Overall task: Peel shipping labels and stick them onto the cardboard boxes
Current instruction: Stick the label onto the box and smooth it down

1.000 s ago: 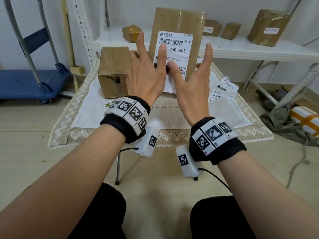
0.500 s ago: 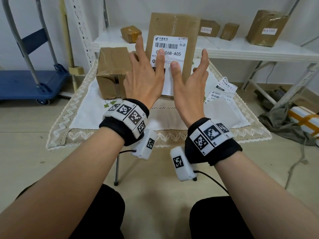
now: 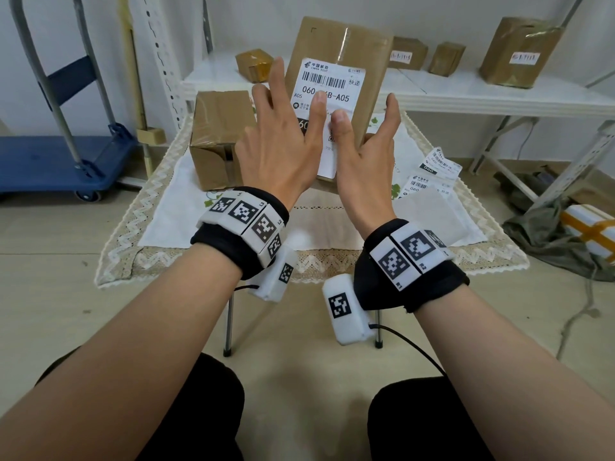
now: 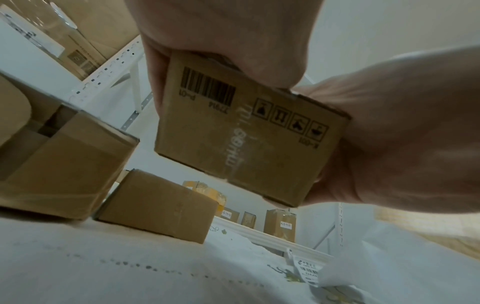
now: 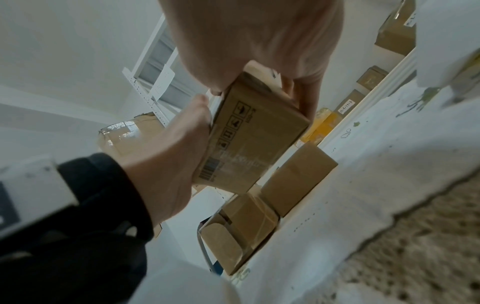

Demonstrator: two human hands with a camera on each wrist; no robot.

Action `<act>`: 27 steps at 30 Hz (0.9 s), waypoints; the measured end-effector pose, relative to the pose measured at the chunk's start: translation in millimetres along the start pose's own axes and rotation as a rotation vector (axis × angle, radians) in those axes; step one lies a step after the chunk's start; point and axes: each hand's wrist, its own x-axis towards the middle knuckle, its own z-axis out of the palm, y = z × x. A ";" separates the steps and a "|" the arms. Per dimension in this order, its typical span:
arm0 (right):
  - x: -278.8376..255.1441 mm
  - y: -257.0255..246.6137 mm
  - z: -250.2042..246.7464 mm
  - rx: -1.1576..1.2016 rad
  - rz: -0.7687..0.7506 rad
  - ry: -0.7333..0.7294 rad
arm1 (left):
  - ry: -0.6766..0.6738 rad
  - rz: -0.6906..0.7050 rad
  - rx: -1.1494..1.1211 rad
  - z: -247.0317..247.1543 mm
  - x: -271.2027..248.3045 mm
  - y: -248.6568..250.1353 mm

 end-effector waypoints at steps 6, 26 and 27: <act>4.6 1.9 -3.7 0.004 0.024 0.010 | 0.018 0.043 -0.100 -3.2 8.4 -9.7; 3.4 9.3 -5.8 -0.083 -0.001 -0.051 | -0.114 0.028 -0.032 -0.9 -3.5 -3.2; 2.9 9.7 -4.9 -0.074 0.004 -0.057 | -0.100 0.032 -0.005 -0.1 -4.6 -3.4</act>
